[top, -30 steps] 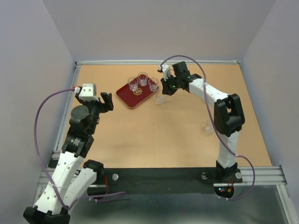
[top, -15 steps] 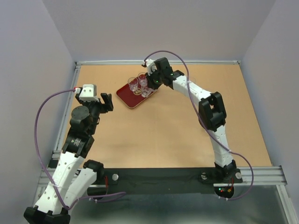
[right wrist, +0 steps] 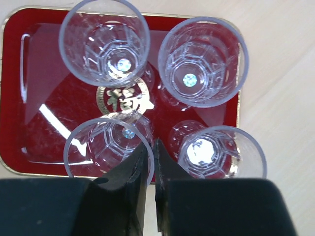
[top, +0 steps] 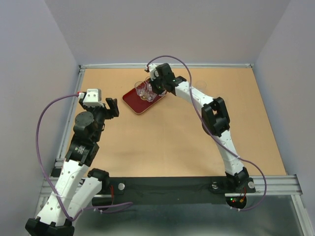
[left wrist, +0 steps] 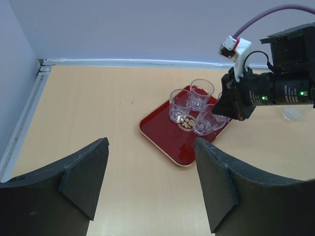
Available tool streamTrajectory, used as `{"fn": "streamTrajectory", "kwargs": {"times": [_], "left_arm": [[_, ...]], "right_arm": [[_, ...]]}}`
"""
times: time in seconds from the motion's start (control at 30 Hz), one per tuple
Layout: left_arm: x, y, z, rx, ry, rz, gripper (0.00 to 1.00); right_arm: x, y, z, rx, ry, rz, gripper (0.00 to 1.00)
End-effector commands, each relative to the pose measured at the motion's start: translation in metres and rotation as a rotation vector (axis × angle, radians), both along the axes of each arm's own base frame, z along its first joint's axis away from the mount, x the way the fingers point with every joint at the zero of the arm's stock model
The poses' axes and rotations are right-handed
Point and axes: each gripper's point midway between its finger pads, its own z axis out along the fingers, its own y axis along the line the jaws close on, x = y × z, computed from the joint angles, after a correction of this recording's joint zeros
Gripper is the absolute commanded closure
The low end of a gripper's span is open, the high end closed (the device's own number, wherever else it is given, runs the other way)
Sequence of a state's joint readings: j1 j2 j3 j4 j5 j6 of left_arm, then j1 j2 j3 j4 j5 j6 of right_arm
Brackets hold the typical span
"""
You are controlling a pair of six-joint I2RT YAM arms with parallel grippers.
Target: Place the glasses into the tray
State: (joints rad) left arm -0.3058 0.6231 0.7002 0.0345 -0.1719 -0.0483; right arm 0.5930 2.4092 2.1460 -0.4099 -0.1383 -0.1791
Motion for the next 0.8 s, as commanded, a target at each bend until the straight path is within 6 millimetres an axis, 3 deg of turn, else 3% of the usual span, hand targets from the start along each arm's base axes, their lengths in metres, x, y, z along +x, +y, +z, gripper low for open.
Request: {"fn": "streamTrajectory", "kwargs": {"times": [0.0, 0.03, 0.07, 0.1, 0.33, 0.57, 0.77], "left_arm": [[0.000, 0.002, 0.018, -0.006, -0.074, 0.001, 0.19], [0.000, 0.002, 0.017, -0.008, -0.072, 0.002, 0.19], [-0.001, 0.002, 0.018, -0.008, -0.073, 0.002, 0.19], [0.000, 0.002, 0.017, -0.006, -0.072, 0.002, 0.19], [0.000, 0.002, 0.018, -0.008, -0.073, 0.002, 0.19], [-0.001, 0.001, 0.019, -0.006, -0.078, -0.002, 0.19], [-0.001, -0.002, 0.018, -0.005, -0.080, -0.020, 0.19]], "right_arm": [[0.013, 0.015, 0.032, 0.042, -0.096, -0.008, 0.82], [0.013, 0.015, 0.032, 0.043, -0.097, -0.008, 0.78], [0.014, 0.015, 0.033, 0.045, -0.099, -0.008, 0.60], [0.014, 0.017, 0.035, 0.049, -0.104, -0.005, 0.57], [0.014, 0.020, 0.057, 0.076, -0.135, 0.002, 0.55], [0.005, 0.026, 0.103, 0.150, -0.173, 0.035, 0.55], [-0.006, 0.019, 0.137, 0.172, -0.210, 0.050, 0.56]]}}
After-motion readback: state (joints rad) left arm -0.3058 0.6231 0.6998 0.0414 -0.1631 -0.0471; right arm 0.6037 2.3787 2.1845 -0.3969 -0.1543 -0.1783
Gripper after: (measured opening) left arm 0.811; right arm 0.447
